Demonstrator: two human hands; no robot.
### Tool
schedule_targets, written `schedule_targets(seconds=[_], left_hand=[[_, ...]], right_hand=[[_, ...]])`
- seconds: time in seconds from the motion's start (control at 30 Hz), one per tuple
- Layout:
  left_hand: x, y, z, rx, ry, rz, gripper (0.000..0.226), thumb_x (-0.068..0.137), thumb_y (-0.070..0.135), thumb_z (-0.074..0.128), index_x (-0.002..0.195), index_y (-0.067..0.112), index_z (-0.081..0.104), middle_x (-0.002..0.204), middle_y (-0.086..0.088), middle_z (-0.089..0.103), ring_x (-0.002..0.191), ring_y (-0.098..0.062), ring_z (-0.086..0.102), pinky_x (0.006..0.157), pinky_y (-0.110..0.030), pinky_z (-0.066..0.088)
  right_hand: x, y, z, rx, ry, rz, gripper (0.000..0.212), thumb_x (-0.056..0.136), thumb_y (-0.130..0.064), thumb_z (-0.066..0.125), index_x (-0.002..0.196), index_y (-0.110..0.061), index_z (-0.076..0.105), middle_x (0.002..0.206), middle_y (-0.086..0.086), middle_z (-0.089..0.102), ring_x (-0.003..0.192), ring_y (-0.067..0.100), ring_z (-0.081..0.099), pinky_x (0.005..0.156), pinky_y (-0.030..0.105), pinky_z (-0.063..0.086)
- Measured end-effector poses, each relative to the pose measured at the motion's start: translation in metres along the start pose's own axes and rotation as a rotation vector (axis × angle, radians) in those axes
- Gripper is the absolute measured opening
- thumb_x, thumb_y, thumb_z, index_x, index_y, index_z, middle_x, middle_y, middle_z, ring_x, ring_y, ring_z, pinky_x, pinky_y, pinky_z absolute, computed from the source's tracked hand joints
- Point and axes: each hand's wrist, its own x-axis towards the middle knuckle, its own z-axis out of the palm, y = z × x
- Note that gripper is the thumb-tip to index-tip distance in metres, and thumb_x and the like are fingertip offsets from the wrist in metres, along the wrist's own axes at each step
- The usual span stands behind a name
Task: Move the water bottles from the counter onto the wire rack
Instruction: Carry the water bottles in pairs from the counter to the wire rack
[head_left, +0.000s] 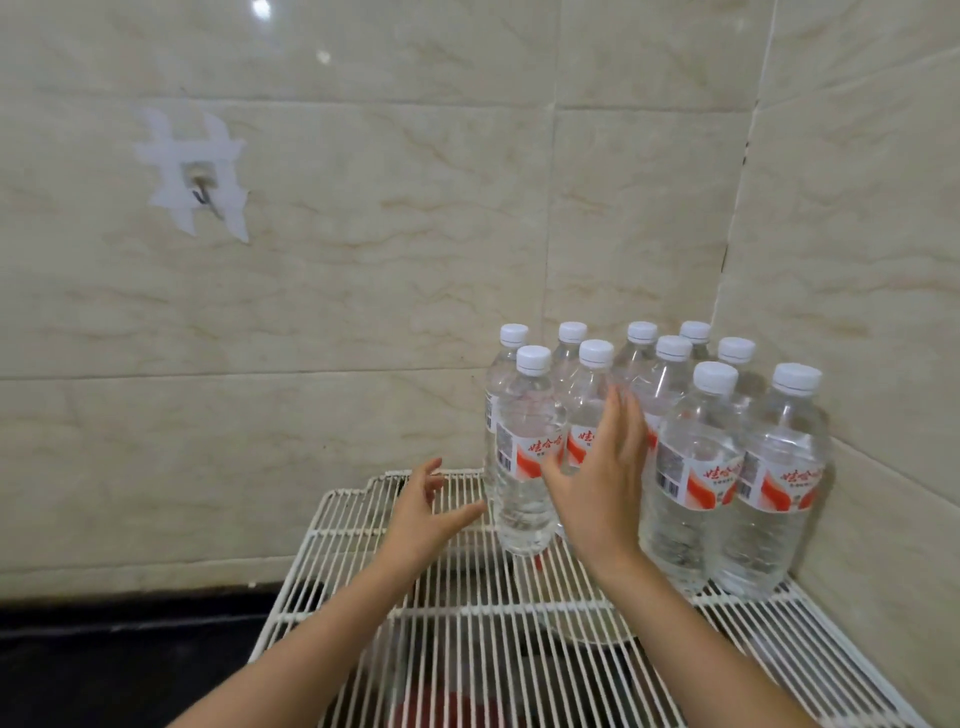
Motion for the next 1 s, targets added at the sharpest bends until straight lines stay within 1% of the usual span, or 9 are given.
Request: schedule_targets(seconds=[0.1,0.2,0.3,0.37,0.47,0.57,0.67,0.87,1.0], left_hand=[[-0.015,-0.015,-0.040,0.055,0.076,-0.029,0.070,0.080,0.023,0.067,0.139,0.017,0.031,0.138,-0.011,0.042,0.125,-0.025,0.043,0.098,-0.035,0.040],[-0.033,-0.032,-0.080,0.064,0.138,-0.071,0.062,0.083,0.023,0.063,0.138,0.015,0.033,0.139,-0.014,0.041,0.123,-0.025,0.043,0.096,-0.033,0.039],[-0.055,-0.050,-0.121,0.055,0.215,-0.112,0.056,0.087,0.022,0.059,0.137,0.015,0.035,0.139,-0.015,0.040,0.127,-0.026,0.040,0.099,-0.035,0.036],[-0.072,-0.062,-0.146,0.034,0.277,-0.148,0.054,0.087,0.019,0.058,0.136,0.014,0.036,0.139,-0.015,0.040,0.127,-0.028,0.040,0.099,-0.037,0.036],[-0.109,-0.080,-0.188,0.028,0.382,-0.165,0.052,0.086,0.016,0.060,0.133,0.012,0.040,0.135,-0.015,0.045,0.117,-0.024,0.045,0.092,-0.032,0.038],[-0.158,-0.099,-0.238,0.049,0.487,-0.191,0.049,0.084,0.013,0.062,0.130,0.009,0.044,0.128,-0.015,0.048,0.105,-0.018,0.045,0.089,-0.028,0.037],[-0.218,-0.124,-0.297,0.032,0.611,-0.259,0.045,0.084,0.012,0.062,0.127,0.009,0.047,0.127,-0.016,0.046,0.105,-0.018,0.045,0.089,-0.029,0.038],[-0.378,-0.169,-0.410,0.050,0.887,-0.411,0.040,0.084,0.010,0.061,0.123,0.006,0.050,0.123,-0.019,0.048,0.102,-0.021,0.047,0.091,-0.035,0.040],[-0.486,-0.192,-0.469,0.092,1.063,-0.498,0.038,0.085,0.009,0.059,0.122,0.003,0.050,0.124,-0.021,0.050,0.109,-0.028,0.049,0.095,-0.036,0.038]], right_hand=[[-0.013,-0.008,0.012,-0.072,0.106,-0.336,0.065,0.073,-0.018,0.065,0.130,-0.014,0.035,0.139,0.013,0.025,0.131,0.029,0.023,0.104,0.048,0.032],[-0.028,-0.016,0.026,-0.138,-0.050,-0.481,0.058,0.069,-0.019,0.072,0.120,-0.013,0.043,0.133,0.018,0.040,0.127,0.030,0.029,0.102,0.053,0.024],[-0.045,-0.031,0.038,-0.181,-0.232,-0.514,0.064,0.062,-0.018,0.082,0.117,-0.012,0.051,0.125,0.025,0.056,0.123,0.038,0.047,0.097,0.049,0.033],[-0.057,-0.048,0.042,-0.204,-0.348,-0.500,0.059,0.063,-0.018,0.082,0.116,-0.008,0.058,0.126,0.026,0.056,0.120,0.043,0.051,0.097,0.048,0.031],[-0.075,-0.087,0.054,-0.134,-0.437,-0.491,0.052,0.073,-0.018,0.074,0.120,-0.006,0.058,0.133,0.025,0.049,0.127,0.043,0.043,0.104,0.047,0.032],[-0.106,-0.134,0.077,-0.145,-0.500,-0.591,0.051,0.057,-0.022,0.079,0.102,-0.004,0.066,0.109,0.028,0.064,0.101,0.045,0.063,0.081,0.055,0.051],[-0.151,-0.200,0.094,-0.139,-0.557,-0.694,0.050,0.052,-0.031,0.066,0.096,-0.007,0.067,0.100,0.025,0.067,0.091,0.041,0.067,0.071,0.051,0.054],[-0.284,-0.325,0.120,0.046,-0.681,-0.862,0.052,0.050,-0.029,0.086,0.096,-0.009,0.069,0.106,0.023,0.067,0.098,0.039,0.066,0.074,0.047,0.055],[-0.377,-0.392,0.131,0.112,-0.824,-0.969,0.055,0.048,-0.031,0.087,0.096,-0.010,0.069,0.109,0.023,0.066,0.102,0.038,0.065,0.073,0.045,0.056]])
